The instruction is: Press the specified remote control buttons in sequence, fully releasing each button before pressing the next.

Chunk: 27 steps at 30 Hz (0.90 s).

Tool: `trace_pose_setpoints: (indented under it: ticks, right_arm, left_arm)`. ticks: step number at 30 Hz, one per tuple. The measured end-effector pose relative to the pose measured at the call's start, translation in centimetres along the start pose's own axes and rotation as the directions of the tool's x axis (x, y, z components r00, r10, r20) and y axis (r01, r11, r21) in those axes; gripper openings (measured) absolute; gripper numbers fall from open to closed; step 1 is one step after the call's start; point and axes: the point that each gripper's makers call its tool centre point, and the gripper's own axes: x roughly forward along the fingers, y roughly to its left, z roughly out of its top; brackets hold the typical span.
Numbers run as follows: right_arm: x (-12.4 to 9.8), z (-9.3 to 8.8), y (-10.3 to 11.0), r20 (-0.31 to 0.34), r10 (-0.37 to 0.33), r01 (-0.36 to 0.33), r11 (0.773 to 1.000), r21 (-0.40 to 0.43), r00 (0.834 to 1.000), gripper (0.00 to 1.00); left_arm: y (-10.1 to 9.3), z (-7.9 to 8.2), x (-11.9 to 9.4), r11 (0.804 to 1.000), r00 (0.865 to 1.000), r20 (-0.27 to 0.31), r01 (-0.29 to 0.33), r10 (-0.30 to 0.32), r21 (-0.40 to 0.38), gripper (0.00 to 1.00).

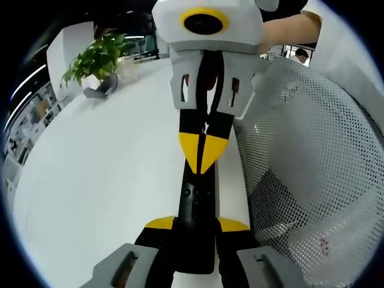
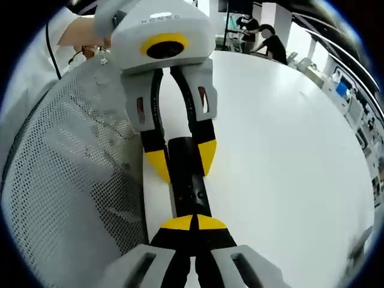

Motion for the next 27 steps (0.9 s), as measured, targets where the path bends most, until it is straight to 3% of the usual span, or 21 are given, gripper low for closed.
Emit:
trace_pose_setpoints:
  ticks: [5,10,18,27]
  right_arm:
    - [0.1,0.0,-0.1,-0.021,-0.022,0.021,1.0,-0.014,1.0,0.0]
    - [-0.2,0.0,-0.2,0.072,0.005,-0.011,0.996,0.086,0.997,0.0]
    - [-0.3,-0.2,-0.1,0.031,0.018,-0.019,0.999,0.026,0.999,0.0]
    - [-0.8,-1.1,-0.3,0.02,0.016,-0.017,0.999,0.048,1.0,0.0]
  left_arm:
    - [0.0,0.0,0.0,1.0,1.0,-0.002,-0.001,0.001,-0.002,0.25]
    - [-0.1,0.0,0.0,1.0,1.0,-0.006,-0.002,0.002,-0.002,0.25]
    - [-0.1,0.0,0.0,1.0,1.0,-0.01,-0.005,0.005,-0.002,0.24]
    - [-0.1,0.0,0.0,1.0,1.0,-0.005,-0.007,0.007,-0.009,0.25]
